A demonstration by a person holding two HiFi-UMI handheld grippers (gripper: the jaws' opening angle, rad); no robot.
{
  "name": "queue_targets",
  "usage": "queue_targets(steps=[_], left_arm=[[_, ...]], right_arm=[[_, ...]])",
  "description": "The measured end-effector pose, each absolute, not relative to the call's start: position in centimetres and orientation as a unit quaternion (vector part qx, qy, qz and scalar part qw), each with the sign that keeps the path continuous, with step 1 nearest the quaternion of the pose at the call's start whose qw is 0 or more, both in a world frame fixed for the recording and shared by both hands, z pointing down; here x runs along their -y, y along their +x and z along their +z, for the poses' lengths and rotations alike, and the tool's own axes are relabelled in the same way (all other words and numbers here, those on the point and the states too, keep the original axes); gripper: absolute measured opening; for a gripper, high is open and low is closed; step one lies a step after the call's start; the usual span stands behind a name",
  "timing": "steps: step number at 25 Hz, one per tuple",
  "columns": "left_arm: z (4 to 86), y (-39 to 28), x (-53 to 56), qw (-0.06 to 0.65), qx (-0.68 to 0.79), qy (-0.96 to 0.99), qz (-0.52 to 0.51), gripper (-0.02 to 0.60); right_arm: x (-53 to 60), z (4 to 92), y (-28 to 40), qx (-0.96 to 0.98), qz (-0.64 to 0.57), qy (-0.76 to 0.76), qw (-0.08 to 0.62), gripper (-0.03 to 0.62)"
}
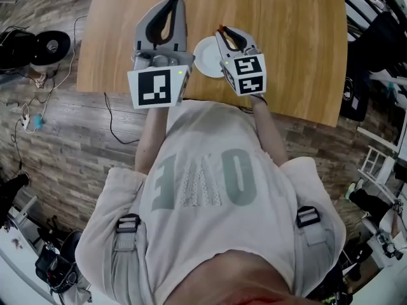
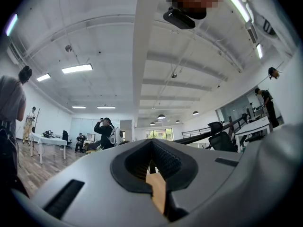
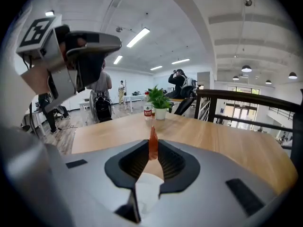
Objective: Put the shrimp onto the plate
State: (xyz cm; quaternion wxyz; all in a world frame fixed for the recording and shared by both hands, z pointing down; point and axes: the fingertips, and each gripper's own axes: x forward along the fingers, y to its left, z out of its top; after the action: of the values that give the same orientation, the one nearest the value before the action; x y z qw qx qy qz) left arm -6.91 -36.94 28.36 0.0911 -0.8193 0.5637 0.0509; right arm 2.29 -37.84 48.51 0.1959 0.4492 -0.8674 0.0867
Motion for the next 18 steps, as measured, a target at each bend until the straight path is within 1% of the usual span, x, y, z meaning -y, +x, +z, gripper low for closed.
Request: queue_targets(steps=[7,10,13,18], left_arm=[[28.6,-7.3,37.4,0.083,-0.566,-0.819,0.047,0.011],[28.0,-7.5,37.5,0.092,-0.565,-0.819,0.049,0.011],[27.9,-7.7,37.9,0.095,-0.566,-0.818,0.051,0.011],[28.9,-8.7,38.1,0.078,-0.575,-0.813,0.039,0.011]], right_arm=[[37.1,55.4,2.0,0.854,0.144,0.424,0.265,0.067],[36.5,57.9,1.9,0.846,0.161,0.409,0.301,0.067],[36.0,59.8,1.8,0.840,0.177,0.393,0.329,0.067],[35.0,61.7,0.6,0.836,0.192,0.365,0.361,0.067]])
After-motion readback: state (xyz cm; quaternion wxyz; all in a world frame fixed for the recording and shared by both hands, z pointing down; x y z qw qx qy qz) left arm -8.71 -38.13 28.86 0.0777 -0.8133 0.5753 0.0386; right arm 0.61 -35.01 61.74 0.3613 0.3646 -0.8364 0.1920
